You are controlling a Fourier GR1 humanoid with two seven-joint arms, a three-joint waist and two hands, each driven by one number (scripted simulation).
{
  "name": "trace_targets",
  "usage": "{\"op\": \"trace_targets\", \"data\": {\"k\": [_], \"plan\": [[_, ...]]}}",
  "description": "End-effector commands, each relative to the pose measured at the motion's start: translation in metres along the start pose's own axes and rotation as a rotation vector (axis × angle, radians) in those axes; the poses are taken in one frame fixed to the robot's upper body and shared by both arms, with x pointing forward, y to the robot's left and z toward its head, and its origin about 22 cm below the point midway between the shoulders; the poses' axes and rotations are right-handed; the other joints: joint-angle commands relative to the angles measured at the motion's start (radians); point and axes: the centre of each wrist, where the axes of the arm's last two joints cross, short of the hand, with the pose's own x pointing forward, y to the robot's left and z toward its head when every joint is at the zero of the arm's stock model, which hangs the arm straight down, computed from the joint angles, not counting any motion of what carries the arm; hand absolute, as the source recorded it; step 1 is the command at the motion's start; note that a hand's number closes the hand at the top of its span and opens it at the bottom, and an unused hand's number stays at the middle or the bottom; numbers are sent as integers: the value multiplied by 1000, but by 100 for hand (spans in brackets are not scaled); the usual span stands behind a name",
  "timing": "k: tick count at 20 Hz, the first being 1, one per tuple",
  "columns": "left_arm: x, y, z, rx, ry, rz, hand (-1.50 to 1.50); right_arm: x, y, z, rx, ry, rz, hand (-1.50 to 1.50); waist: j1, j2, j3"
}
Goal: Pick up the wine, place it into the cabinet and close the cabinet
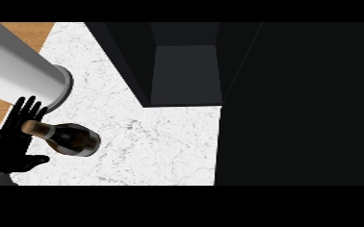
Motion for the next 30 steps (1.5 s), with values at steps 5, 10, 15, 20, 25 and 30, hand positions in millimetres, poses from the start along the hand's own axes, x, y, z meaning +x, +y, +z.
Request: {"op": "trace_targets", "data": {"k": [5,10,15,20,25,30], "plan": [[-37,13,15,-74,56,92,-150,31,2,23,45,-48,-71,-150,2,-2,0],[-69,4,17,-80,85,151,-150,27,-2,15,38,-55,-63,-150,1,2,-2],[-69,-5,-4,-99,63,162,-150,17,2,12,7,-65,-79,-150,2,1,-2],[-85,-18,-7,-59,64,233,-150,11,-6,9,23,-42,-78,-150,0,3,-2],[-84,-17,-13,-47,59,252,-150,14,-3,12,33,-41,-86,-150,-9,6,-3],[-100,-36,-10,-133,70,308,150,22,1,15,22,-48,-70,-150,-5,3,-3]]}}
